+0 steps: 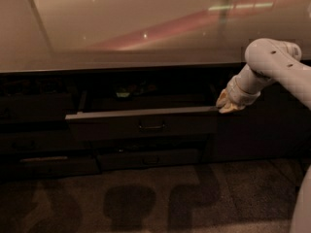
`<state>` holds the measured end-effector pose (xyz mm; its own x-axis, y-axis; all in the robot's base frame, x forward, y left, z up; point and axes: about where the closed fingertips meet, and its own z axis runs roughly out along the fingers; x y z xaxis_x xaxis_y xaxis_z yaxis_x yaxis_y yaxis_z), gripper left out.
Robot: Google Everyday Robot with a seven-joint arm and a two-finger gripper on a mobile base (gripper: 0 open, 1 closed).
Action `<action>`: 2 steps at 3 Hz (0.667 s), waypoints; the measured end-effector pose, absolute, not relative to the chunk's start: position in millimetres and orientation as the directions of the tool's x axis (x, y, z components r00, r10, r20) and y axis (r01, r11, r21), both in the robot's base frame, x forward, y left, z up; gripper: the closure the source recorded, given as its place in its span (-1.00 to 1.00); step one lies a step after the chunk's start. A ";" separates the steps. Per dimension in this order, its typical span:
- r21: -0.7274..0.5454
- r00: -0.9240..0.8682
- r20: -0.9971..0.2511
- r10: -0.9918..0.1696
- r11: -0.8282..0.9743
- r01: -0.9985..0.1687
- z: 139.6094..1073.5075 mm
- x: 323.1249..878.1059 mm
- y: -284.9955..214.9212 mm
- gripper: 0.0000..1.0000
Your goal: Open top drawer
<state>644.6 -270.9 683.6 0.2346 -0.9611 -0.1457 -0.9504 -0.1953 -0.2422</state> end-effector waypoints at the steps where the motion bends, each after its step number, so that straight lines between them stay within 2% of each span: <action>1: -0.243 0.236 -0.146 -0.961 -0.197 -0.950 687.5 643.1 -270.9 1.00; 2: -0.364 0.321 -0.088 -0.943 -0.269 -0.892 726.8 620.4 -277.4 1.00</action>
Offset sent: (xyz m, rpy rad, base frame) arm -0.3275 0.0147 -0.1586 0.0337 0.0619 0.3065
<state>620.4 -277.4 726.8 0.3208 -0.9430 -0.0880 -0.8915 -0.2693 -0.3642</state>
